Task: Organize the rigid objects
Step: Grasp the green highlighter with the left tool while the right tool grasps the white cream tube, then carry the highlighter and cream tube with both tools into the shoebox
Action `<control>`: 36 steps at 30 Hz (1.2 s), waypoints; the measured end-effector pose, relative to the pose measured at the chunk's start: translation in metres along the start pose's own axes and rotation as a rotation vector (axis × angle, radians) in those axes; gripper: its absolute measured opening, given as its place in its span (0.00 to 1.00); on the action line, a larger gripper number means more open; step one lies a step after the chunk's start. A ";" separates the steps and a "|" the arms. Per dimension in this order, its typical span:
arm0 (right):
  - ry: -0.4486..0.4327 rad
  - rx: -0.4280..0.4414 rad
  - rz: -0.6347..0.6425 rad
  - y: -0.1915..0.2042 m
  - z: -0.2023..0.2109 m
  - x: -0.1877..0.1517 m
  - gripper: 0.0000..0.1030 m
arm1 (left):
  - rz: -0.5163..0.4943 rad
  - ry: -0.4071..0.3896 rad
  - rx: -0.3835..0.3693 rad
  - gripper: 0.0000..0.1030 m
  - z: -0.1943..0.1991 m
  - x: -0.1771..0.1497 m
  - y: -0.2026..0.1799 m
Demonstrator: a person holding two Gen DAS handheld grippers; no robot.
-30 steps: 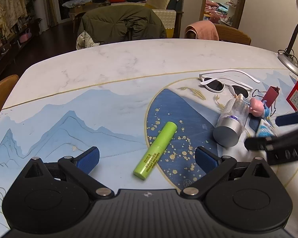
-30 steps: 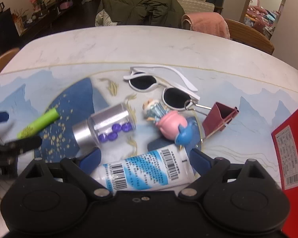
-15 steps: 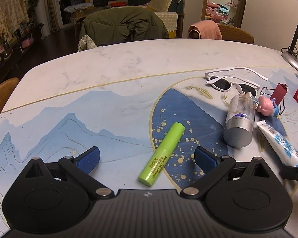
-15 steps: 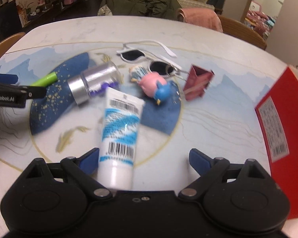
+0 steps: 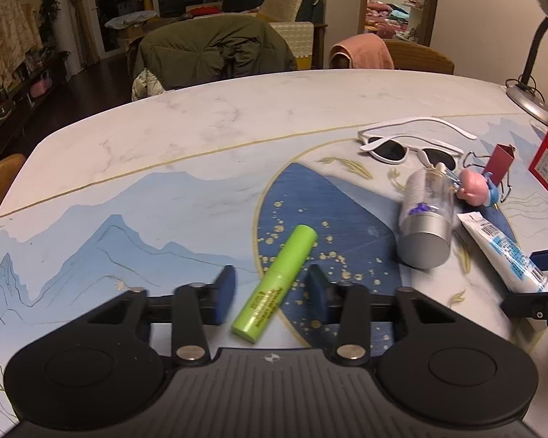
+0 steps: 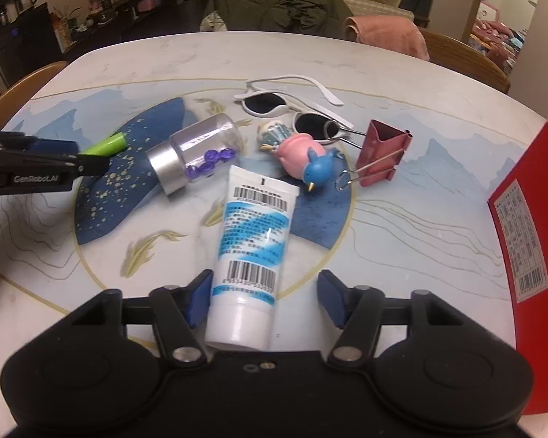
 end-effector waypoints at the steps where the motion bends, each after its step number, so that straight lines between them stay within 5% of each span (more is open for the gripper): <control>1: -0.003 0.003 0.008 0.001 0.000 0.000 0.55 | -0.005 0.001 0.001 0.32 0.000 0.000 -0.002; 7: -0.009 0.027 0.026 0.005 0.004 0.002 0.35 | -0.013 0.014 -0.004 0.16 0.003 -0.003 -0.015; 26: -0.059 0.066 -0.030 -0.019 0.057 -0.017 0.34 | 0.097 0.020 0.001 0.16 0.049 -0.022 -0.049; 36: -0.097 0.093 -0.044 -0.057 0.105 -0.036 0.34 | 0.118 0.008 -0.036 0.16 0.095 -0.024 -0.105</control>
Point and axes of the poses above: each gripper's, at about its wrist camera, not at the fingertips, and z roughly against the way its jaws point, y to its left, x to its top, the point moved 5 cm from there along -z, roughly the way its jaws point, and after that the axes turned 10 degrees about z, right-handed, at the moved point
